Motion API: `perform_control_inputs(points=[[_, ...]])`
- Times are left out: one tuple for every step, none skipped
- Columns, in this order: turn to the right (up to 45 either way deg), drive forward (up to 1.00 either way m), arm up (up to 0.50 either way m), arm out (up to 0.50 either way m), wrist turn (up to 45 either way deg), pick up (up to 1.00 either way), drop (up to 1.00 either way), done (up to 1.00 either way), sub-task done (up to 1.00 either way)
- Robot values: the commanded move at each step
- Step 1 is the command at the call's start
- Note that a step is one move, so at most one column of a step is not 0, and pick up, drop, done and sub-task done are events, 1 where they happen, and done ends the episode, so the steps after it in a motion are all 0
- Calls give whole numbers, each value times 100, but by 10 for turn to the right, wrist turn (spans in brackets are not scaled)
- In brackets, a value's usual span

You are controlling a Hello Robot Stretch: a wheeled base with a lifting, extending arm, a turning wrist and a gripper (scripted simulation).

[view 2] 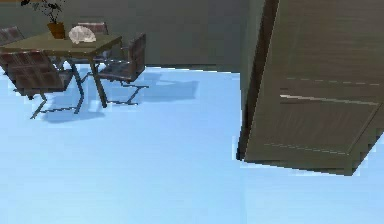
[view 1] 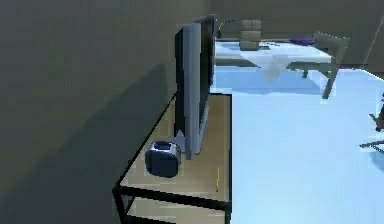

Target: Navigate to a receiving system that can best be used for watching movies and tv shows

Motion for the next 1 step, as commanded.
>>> perform_control_inputs(points=[[0,0,0,0,0,0,0,100,0]])
